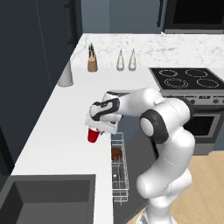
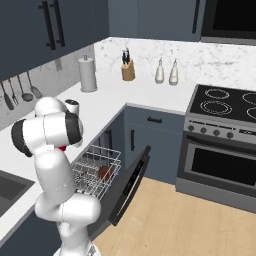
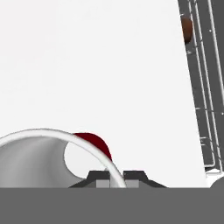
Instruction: Pick up the cup and bowl from the counter, place them in the dishwasher, and close the dishwasher door.
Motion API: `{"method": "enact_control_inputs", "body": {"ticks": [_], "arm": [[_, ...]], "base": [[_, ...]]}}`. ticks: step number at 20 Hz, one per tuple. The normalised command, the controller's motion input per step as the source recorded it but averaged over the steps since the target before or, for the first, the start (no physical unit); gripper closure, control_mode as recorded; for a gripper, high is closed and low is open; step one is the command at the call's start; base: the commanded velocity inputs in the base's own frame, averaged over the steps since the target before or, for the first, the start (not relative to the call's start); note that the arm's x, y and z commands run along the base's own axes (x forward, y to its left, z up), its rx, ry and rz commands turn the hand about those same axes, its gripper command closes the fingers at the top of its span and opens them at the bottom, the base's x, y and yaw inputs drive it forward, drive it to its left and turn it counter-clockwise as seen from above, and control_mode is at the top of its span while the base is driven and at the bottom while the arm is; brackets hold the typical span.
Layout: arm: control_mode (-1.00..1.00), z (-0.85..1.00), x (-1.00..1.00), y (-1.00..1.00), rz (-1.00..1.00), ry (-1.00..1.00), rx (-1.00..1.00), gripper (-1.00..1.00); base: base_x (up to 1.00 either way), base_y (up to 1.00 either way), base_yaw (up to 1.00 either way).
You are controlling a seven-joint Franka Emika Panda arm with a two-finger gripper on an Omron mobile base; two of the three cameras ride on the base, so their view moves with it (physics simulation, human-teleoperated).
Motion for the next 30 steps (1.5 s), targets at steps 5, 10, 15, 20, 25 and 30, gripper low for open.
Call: {"method": "enact_control_inputs", "body": {"ticks": [5, 10, 15, 20, 25, 30], "arm": [[-1.0, 0.14, -0.85, -0.88, -0.17, 0.0, 0.01, 1.0], [-1.0, 0.02, -0.78, -0.97, -0.16, 0.0, 0.02, 1.0], [-1.0, -0.32, -0.09, -0.72, -0.08, 0.05, 0.0, 1.0], [-1.0, -0.62, 0.26, -0.44, 0.0, 0.05, 0.0, 1.0], [-1.0, -0.77, 0.5, -0.04, 0.18, 0.02, 0.19, 1.0], [-1.0, -0.62, 0.51, 0.0, 0.16, 0.0, 0.19, 1.0]], "base": [[0.0, 0.0, 0.0], [0.0, 0.0, 0.0], [0.0, 0.0, 0.0], [0.0, 0.0, 0.0], [0.0, 0.0, 0.0], [0.0, 0.0, 0.0]]}}
